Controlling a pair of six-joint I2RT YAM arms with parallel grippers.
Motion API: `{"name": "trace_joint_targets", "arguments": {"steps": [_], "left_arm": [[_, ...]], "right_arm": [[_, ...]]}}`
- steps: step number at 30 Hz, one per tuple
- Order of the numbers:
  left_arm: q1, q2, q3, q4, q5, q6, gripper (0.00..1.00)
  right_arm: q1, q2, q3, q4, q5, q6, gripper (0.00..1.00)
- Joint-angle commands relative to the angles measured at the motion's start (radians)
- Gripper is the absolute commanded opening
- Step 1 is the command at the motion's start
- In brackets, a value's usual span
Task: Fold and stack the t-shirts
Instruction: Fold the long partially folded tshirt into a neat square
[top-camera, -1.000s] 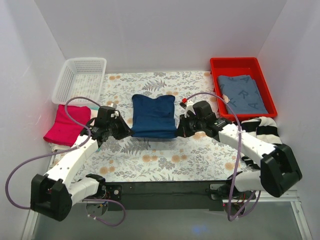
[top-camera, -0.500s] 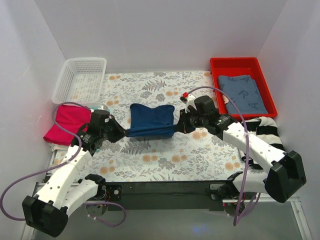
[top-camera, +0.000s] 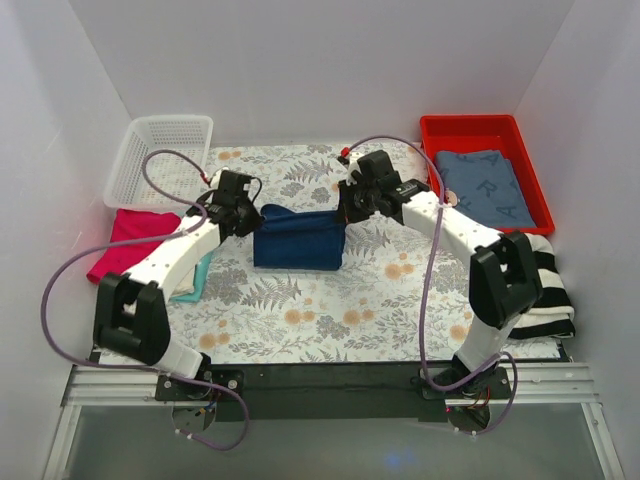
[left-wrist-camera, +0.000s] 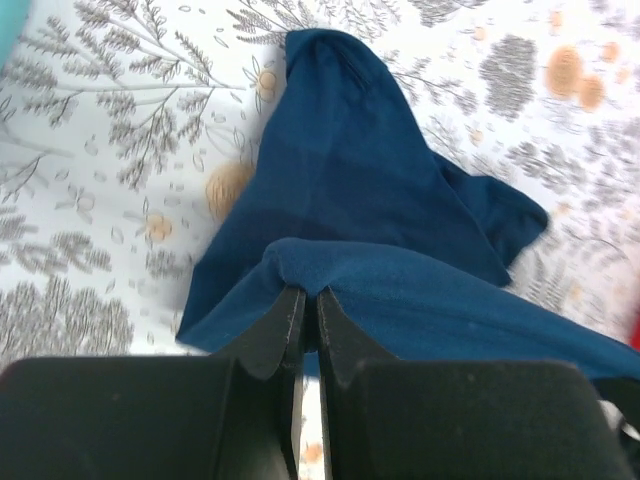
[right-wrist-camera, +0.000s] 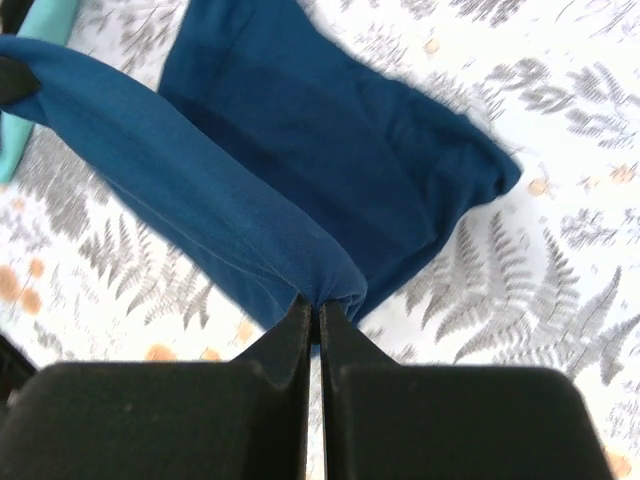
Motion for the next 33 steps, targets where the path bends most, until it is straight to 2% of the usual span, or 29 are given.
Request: {"name": "trace_joint_targets", "arguments": {"steps": [1, 10, 12, 13, 14, 15, 16, 17, 20, 22, 28, 33], "left_arm": [[0.011, 0.121, 0.099, 0.048, -0.064, 0.051, 0.00], [0.014, 0.446, 0.303, 0.048, -0.112, 0.094, 0.00], [0.014, 0.491, 0.381, 0.041, -0.118, 0.106, 0.00], [0.014, 0.525, 0.414, 0.021, -0.129, 0.109, 0.03], [0.014, 0.543, 0.456, 0.009, -0.127, 0.109, 0.05], [0.014, 0.566, 0.528, -0.005, -0.115, 0.118, 0.13], [0.014, 0.566, 0.567, -0.005, -0.115, 0.126, 0.13], [0.016, 0.580, 0.599, -0.014, -0.113, 0.131, 0.22], [0.014, 0.594, 0.693, -0.016, -0.110, 0.170, 0.33], [0.014, 0.599, 0.736, -0.021, -0.095, 0.184, 0.36], [0.014, 0.551, 0.690, -0.056, -0.035, 0.192, 0.38], [0.014, 0.450, 0.509, -0.061, 0.064, 0.183, 0.38]], "right_arm": [[-0.037, 0.081, 0.104, -0.008, 0.027, -0.018, 0.01], [-0.083, 0.317, 0.284, -0.013, 0.011, -0.002, 0.01], [-0.096, 0.371, 0.327, -0.019, 0.010, -0.004, 0.06], [-0.109, 0.388, 0.369, -0.022, -0.007, -0.007, 0.18], [-0.117, 0.417, 0.399, -0.036, -0.010, -0.008, 0.23], [-0.129, 0.429, 0.445, -0.043, -0.007, -0.008, 0.32], [-0.135, 0.440, 0.474, -0.054, -0.007, -0.012, 0.34], [-0.142, 0.455, 0.497, -0.065, -0.009, -0.013, 0.36], [-0.157, 0.457, 0.549, -0.080, 0.008, -0.015, 0.41], [-0.162, 0.442, 0.554, -0.080, 0.017, -0.013, 0.41], [-0.152, 0.360, 0.462, -0.091, -0.004, -0.007, 0.41], [-0.123, 0.242, 0.321, -0.091, -0.015, -0.013, 0.40]]}}
